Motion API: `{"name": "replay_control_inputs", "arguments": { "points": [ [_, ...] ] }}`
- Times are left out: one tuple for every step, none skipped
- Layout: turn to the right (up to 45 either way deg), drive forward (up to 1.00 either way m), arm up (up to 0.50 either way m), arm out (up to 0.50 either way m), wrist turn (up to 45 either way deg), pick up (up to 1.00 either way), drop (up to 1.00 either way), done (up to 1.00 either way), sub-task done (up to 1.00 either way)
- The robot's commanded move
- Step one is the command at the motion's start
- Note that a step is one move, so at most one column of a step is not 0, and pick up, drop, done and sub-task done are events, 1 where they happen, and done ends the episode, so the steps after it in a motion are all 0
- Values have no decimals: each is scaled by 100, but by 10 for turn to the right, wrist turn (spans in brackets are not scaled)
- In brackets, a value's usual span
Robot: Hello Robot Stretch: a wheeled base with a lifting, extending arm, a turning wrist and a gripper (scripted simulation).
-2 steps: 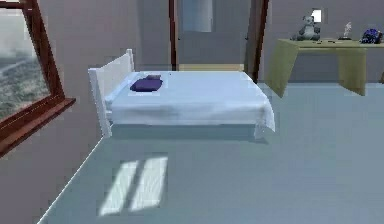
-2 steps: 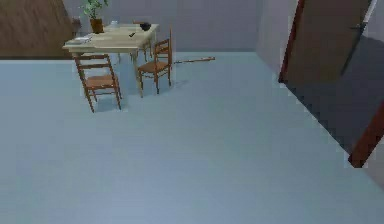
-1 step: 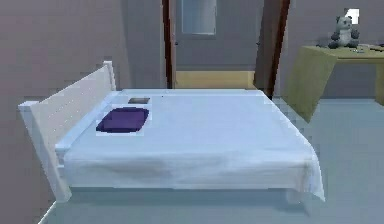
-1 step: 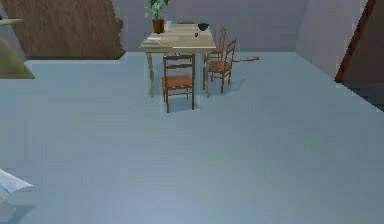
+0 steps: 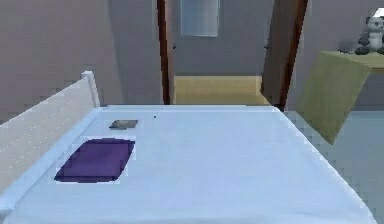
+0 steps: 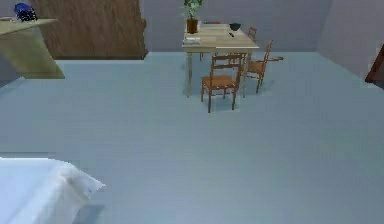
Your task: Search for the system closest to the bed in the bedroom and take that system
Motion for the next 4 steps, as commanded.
{"name": "replay_control_inputs", "arguments": {
  "points": [
    [450,0,0,0,0,0,0,0,0],
    [330,0,0,0,0,0,0,0,0],
    [0,100,0,0,0,0,0,0,0],
    [0,100,0,0,0,0,0,0,0]
  ]
}}
